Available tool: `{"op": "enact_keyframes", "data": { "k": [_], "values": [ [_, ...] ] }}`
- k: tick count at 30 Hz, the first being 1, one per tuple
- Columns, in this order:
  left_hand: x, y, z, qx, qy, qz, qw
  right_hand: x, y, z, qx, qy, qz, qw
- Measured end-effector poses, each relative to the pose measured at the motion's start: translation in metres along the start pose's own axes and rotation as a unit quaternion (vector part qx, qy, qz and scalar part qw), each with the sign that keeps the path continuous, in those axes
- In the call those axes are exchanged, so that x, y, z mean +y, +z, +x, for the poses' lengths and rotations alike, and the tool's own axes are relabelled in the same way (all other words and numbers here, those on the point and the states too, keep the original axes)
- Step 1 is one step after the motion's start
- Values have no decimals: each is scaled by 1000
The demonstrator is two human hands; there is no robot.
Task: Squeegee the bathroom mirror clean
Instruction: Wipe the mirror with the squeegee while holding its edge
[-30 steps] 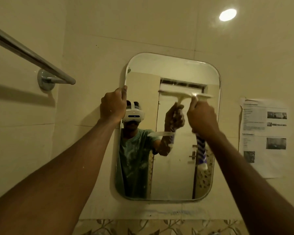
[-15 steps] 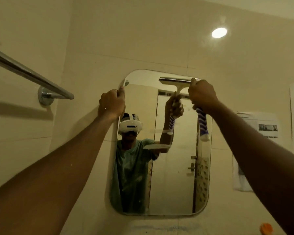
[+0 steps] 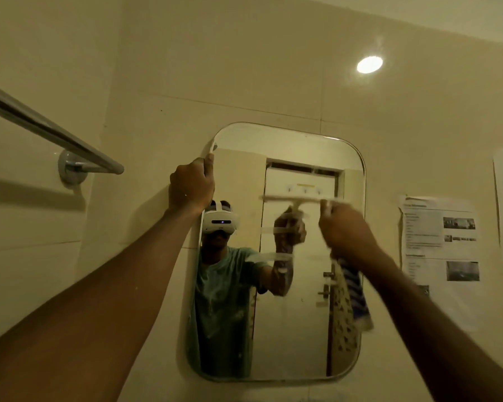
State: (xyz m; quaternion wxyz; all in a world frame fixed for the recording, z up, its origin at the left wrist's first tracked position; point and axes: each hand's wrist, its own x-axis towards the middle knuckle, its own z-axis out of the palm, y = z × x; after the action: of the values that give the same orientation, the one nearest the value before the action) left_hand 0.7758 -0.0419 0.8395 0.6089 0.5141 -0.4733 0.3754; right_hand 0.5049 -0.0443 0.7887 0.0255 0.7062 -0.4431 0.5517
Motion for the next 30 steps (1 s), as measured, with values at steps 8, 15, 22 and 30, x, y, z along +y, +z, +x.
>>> {"op": "enact_keyframes", "data": {
  "k": [8,15,22,30],
  "values": [
    [-5,-1,-12,8,7,-4,1000,-8,3,5,33,19,46,998],
    [-10,-7,-36,-16,-4,-10,1000,40,49,-106,-1,52,-11,999],
    [-19,-7,-60,-17,1,-9,1000,13,22,-45,46,37,52,997],
    [-39,-8,-109,-32,26,-13,999,43,77,-122,64,24,10,998]
  ]
}}
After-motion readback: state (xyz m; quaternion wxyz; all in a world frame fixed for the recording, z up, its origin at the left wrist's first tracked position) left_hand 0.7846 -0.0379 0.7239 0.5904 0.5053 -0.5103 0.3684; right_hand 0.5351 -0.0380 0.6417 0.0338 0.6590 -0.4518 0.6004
